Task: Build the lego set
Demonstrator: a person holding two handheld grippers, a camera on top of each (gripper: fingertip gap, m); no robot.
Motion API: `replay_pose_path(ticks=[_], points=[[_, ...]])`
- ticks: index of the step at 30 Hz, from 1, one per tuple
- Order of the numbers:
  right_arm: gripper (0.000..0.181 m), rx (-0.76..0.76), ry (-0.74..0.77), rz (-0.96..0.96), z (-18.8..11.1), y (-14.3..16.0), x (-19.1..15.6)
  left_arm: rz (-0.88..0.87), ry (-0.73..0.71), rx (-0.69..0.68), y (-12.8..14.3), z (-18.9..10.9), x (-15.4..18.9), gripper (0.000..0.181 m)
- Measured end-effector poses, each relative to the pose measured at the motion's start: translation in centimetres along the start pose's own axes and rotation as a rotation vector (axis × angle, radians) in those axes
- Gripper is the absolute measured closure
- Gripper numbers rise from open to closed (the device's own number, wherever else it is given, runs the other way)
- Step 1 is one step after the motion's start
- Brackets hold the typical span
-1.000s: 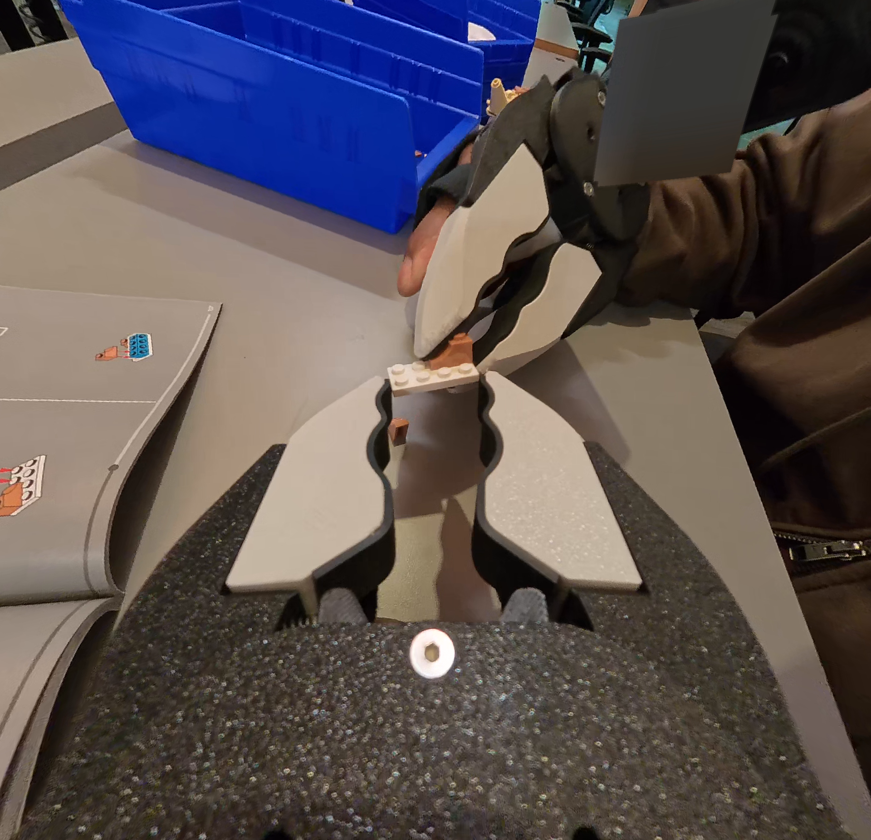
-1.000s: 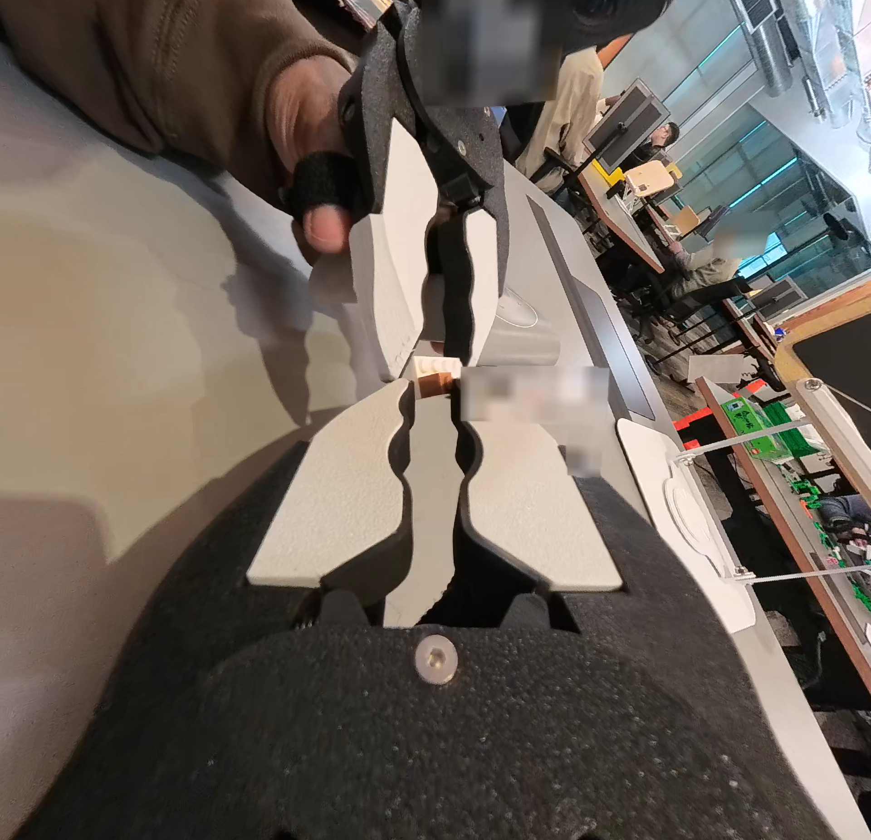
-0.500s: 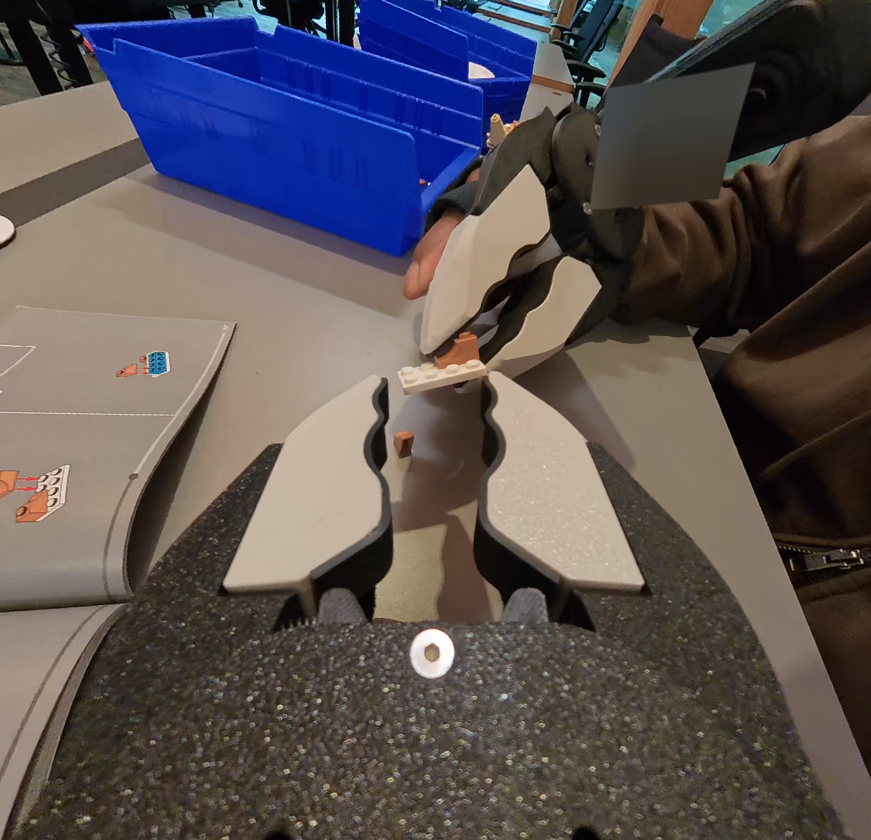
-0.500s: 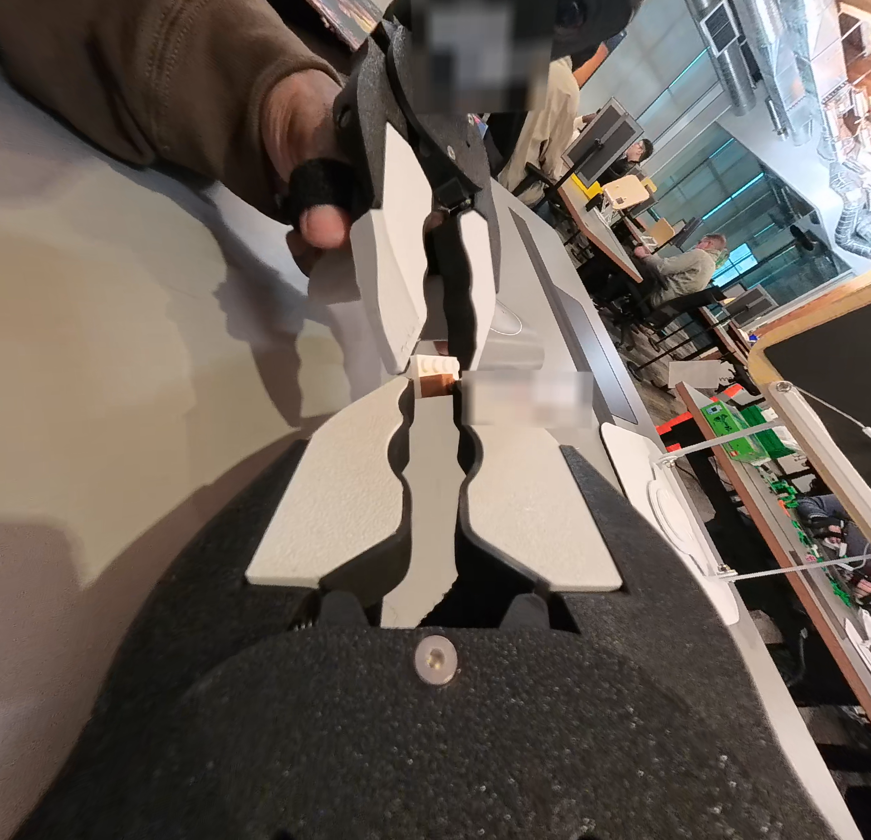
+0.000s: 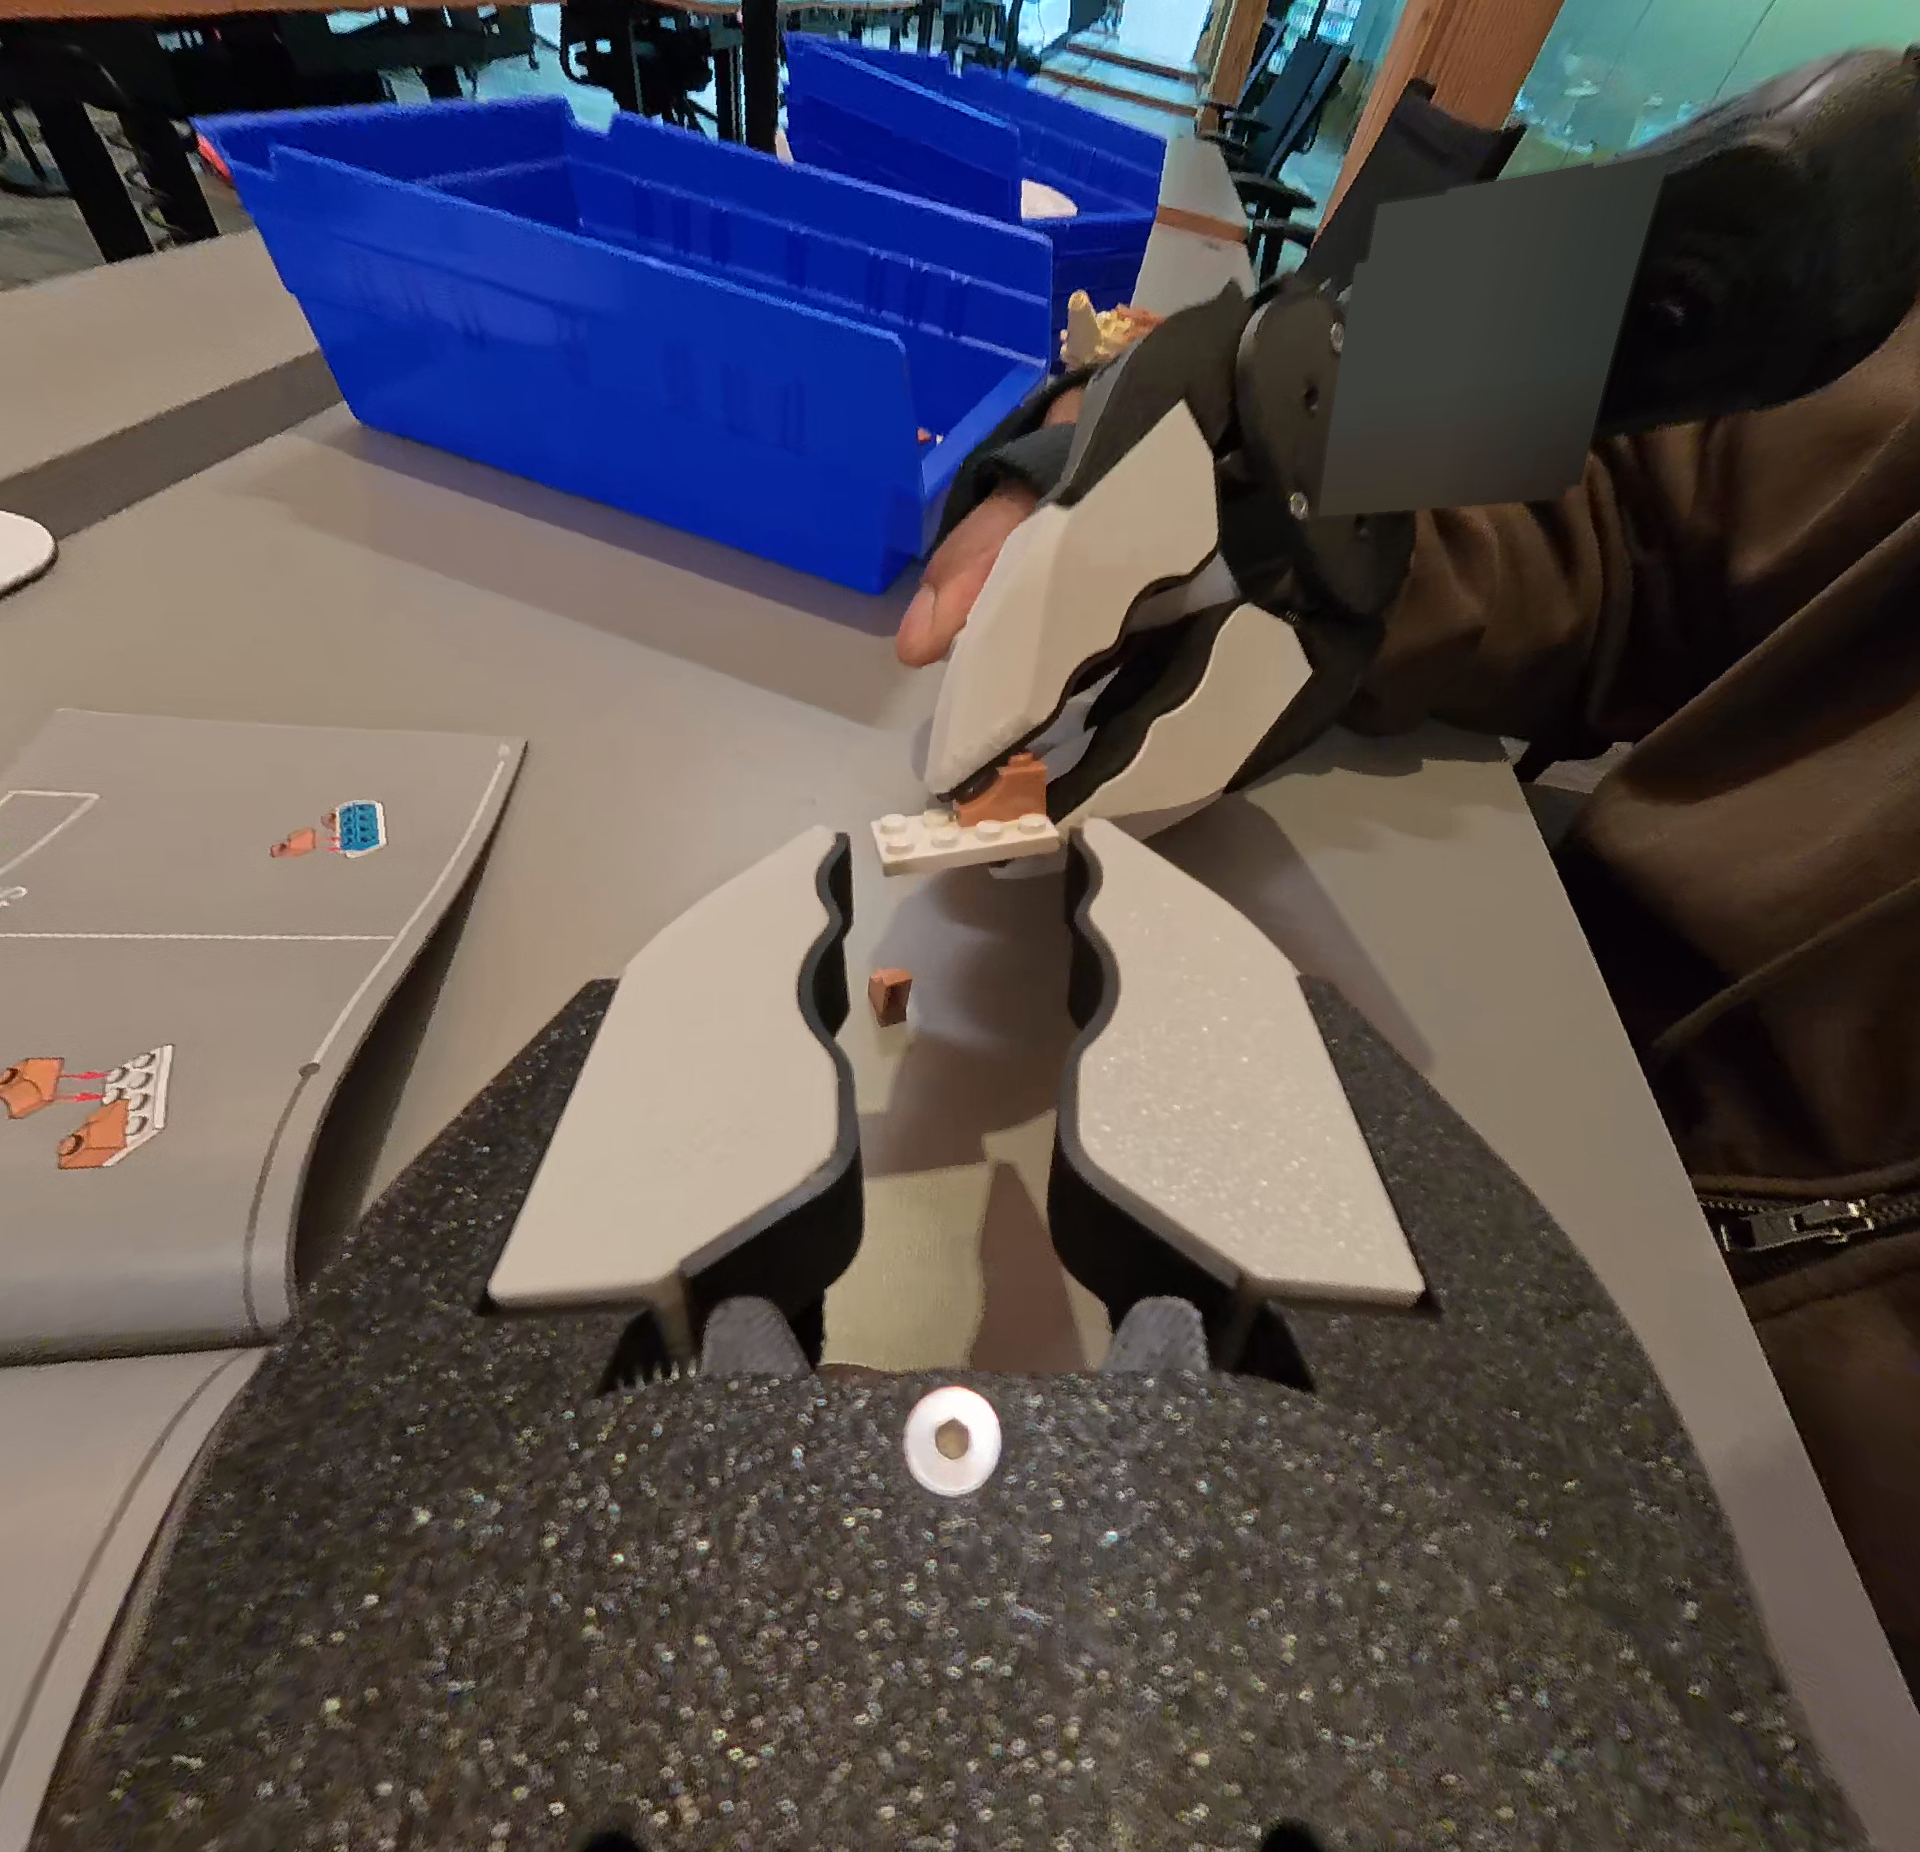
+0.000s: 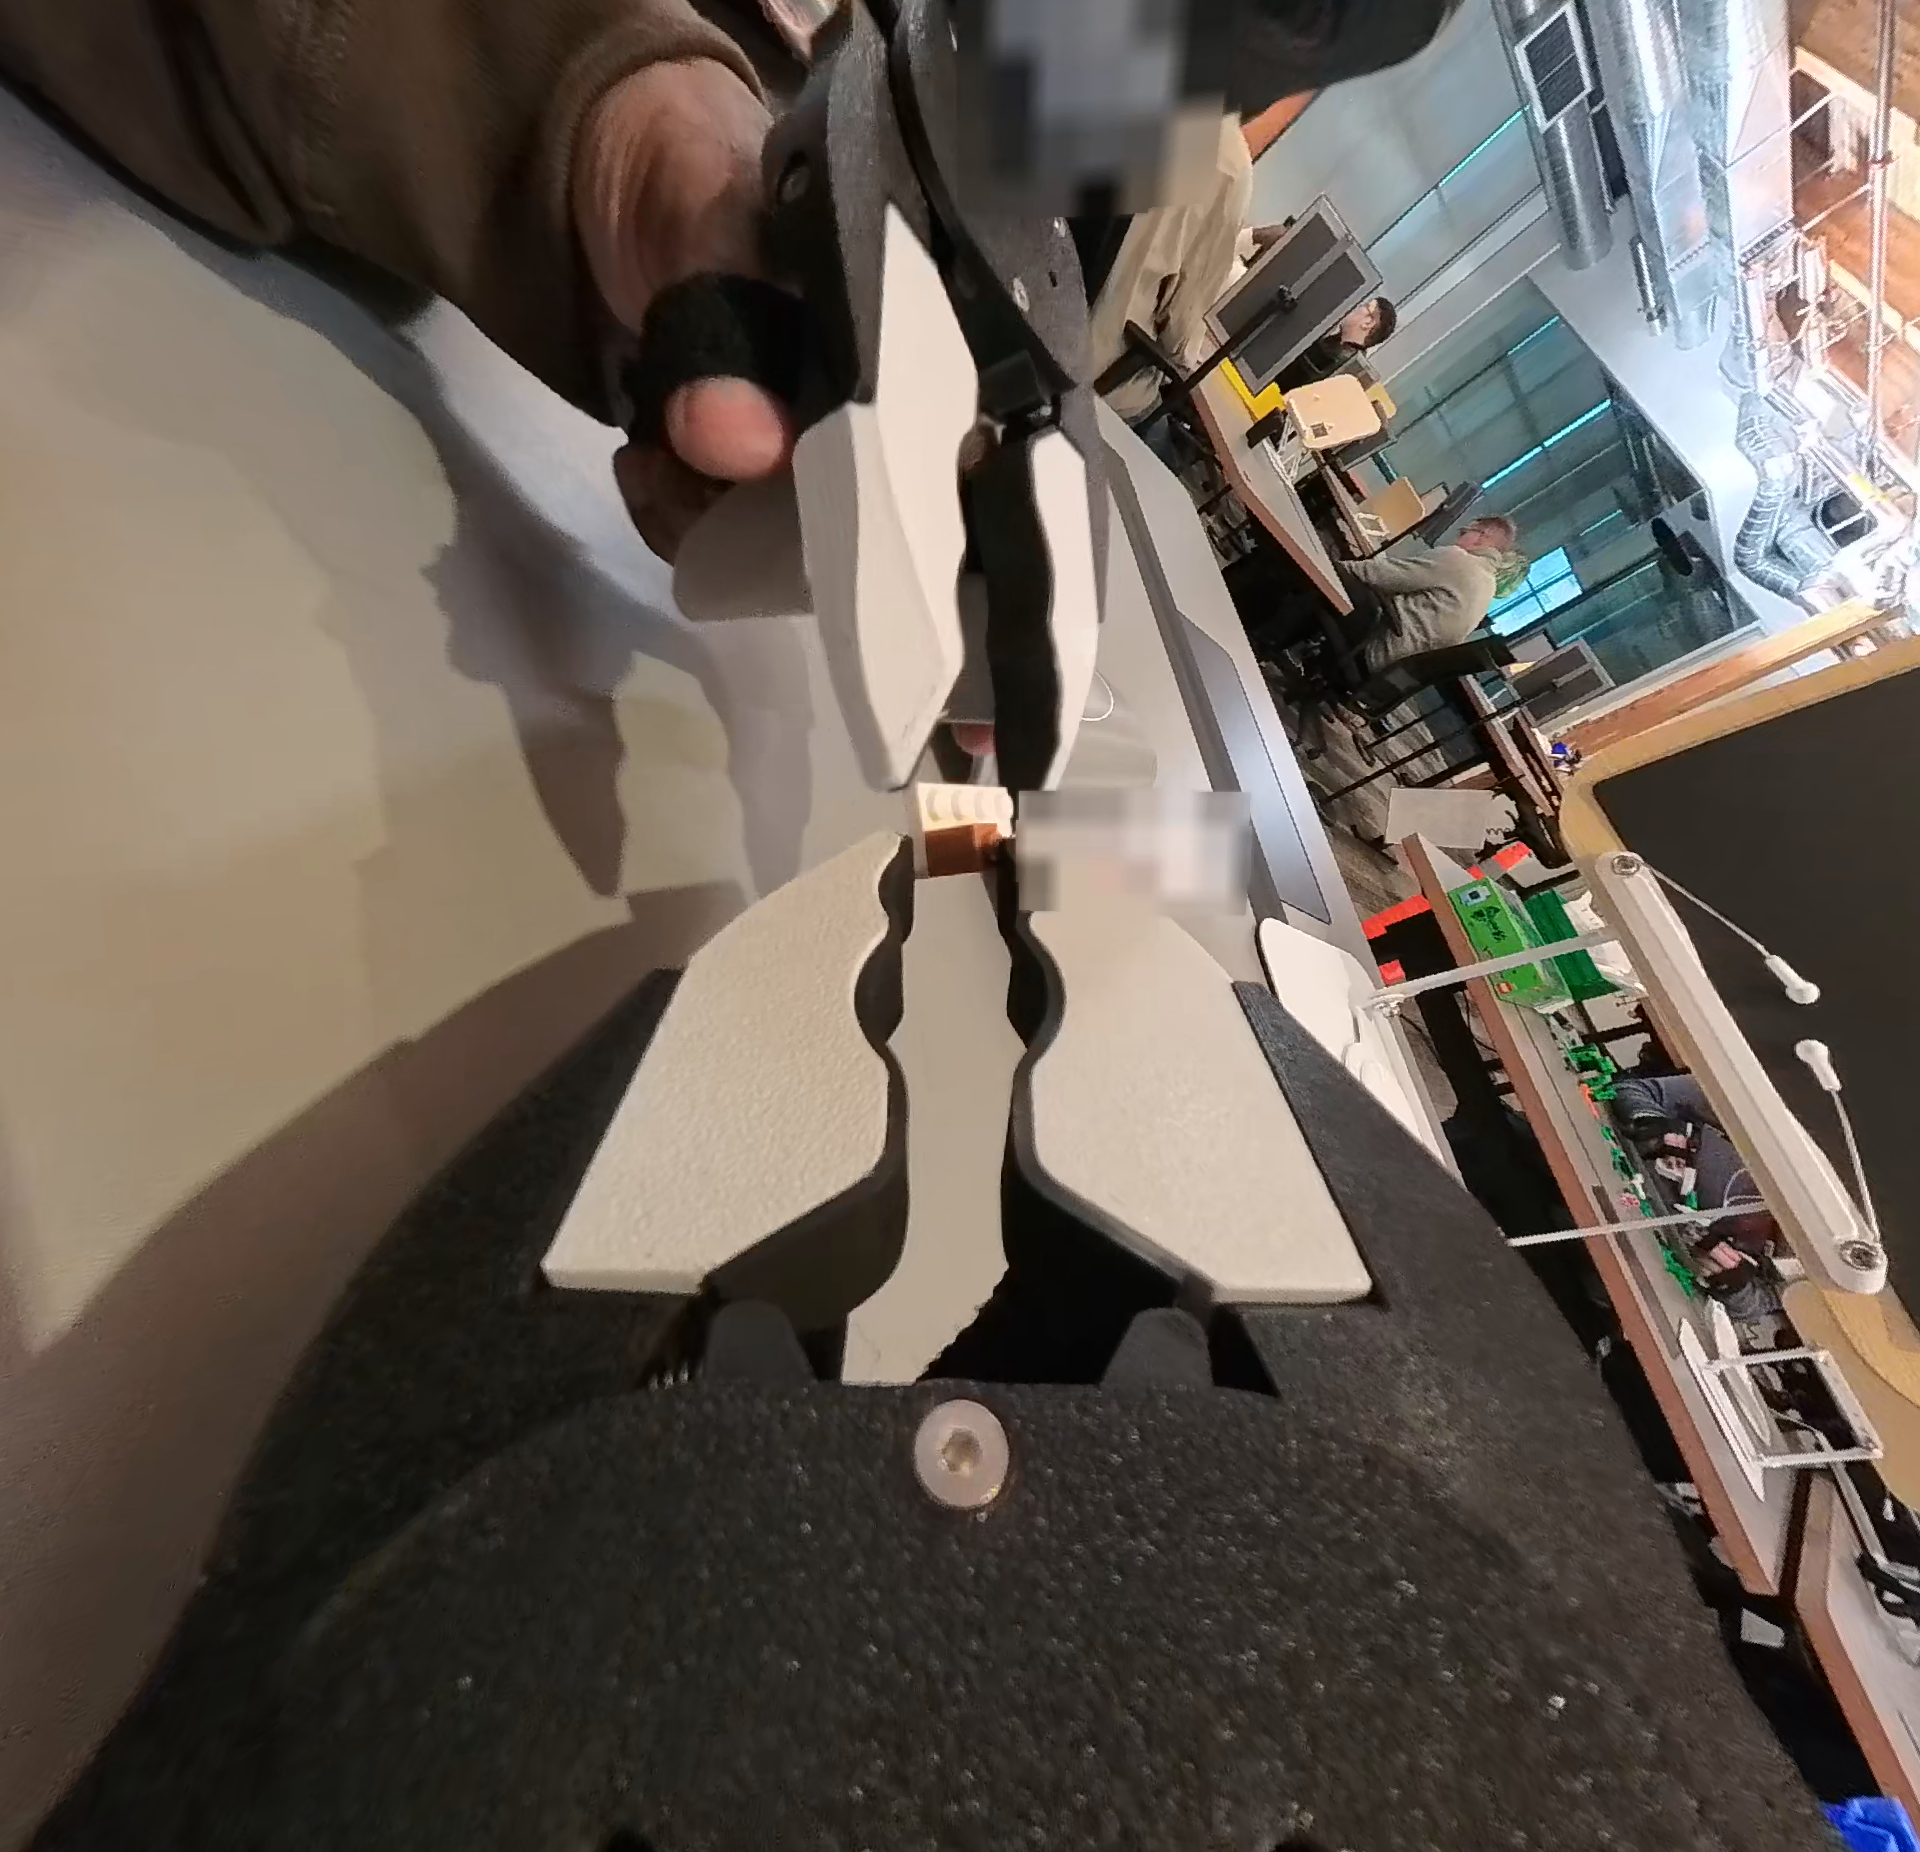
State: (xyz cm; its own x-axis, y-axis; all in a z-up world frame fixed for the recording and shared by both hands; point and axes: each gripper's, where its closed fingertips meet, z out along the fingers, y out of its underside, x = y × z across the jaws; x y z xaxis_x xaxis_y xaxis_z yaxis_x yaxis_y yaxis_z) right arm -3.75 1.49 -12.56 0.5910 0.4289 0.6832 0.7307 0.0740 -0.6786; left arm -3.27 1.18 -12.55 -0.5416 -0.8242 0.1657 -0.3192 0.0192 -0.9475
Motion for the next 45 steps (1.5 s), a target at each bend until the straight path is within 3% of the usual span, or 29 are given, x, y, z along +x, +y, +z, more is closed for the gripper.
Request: replay_pose_path(ticks=[33,39,45], points=[[0.167,-0.015,-0.003,-0.047,0.2,0.3,-0.3,0.056,-0.036,-0.033,0.7,0.8,-0.1,0.145],[0.166,-0.004,0.048,-0.032,0.5,0.5,0.1,-0.015,-0.011,0.007,0.6,0.6,-0.6,0.147],[0.152,-0.037,0.022,-0.016,0.8,1.0,-0.4,-0.068,0.024,-0.004,1.3,0.6,-0.9,0.147]])
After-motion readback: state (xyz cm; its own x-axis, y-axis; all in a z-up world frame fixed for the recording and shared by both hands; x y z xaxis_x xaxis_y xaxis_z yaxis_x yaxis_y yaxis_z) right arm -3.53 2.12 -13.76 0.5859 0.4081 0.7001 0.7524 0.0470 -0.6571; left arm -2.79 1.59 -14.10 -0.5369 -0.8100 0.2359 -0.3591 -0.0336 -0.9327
